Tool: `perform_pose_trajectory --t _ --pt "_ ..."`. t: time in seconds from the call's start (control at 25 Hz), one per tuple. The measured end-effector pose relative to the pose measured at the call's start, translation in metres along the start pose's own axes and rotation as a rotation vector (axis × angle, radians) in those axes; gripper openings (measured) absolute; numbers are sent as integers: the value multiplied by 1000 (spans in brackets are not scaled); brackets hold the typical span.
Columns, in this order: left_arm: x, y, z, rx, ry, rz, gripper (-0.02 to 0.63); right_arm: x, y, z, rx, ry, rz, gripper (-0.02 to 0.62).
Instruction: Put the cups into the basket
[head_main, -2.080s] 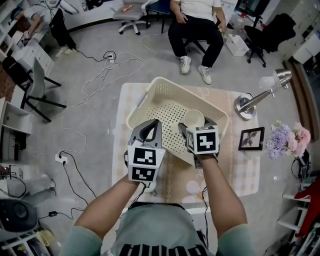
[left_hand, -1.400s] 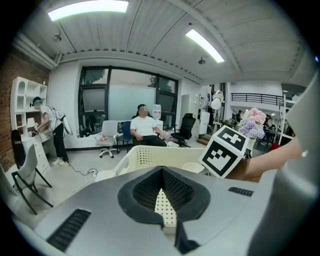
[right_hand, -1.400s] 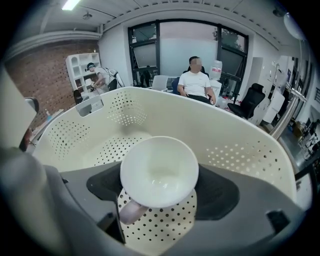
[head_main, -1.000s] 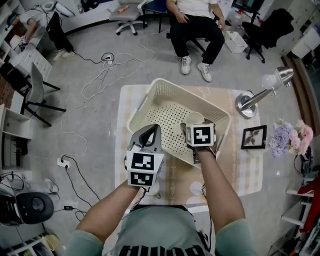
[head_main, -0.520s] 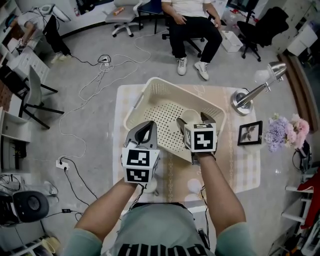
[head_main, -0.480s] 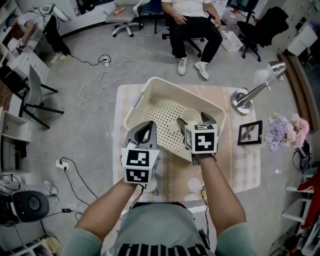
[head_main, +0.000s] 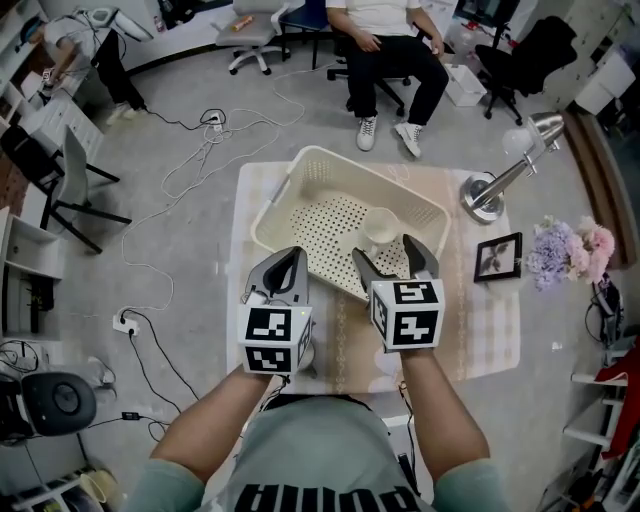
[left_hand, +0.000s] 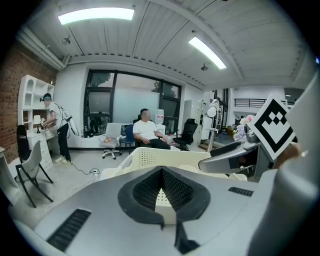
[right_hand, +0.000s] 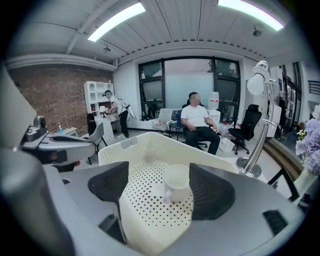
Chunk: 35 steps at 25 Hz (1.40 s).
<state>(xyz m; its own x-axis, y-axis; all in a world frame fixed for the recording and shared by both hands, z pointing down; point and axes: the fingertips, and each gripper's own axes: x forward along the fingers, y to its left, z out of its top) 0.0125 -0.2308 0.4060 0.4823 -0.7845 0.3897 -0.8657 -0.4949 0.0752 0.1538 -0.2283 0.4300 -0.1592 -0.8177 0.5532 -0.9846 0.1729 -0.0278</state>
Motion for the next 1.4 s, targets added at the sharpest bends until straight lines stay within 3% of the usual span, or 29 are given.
perform_pose_trajectory --t 0.2,0.24,0.32,0.56,1.08,1.4 --pt "-22 -9 -2 -16 -28 1 8 -30 21 -10 -11 -28 24 376" --pt "-27 -11 -3 -21 -32 -1 8 -37 24 -12 -14 -37 19 340" --pt "-37 -13 -5 -26 -41 -2 8 -50 30 -16 -25 -57 1 190" --pt "-66 -20 -13 -34 -61 -1 8 -84 49 -25 -56 -97 -9 43" --pt "-123 -34 -23 -14 -123 9 8 -131 93 -56 -97 -112 83 20" --pt "-132 -34 -44 -32 -102 20 6 -134 107 -76 -101 -87 126 20"
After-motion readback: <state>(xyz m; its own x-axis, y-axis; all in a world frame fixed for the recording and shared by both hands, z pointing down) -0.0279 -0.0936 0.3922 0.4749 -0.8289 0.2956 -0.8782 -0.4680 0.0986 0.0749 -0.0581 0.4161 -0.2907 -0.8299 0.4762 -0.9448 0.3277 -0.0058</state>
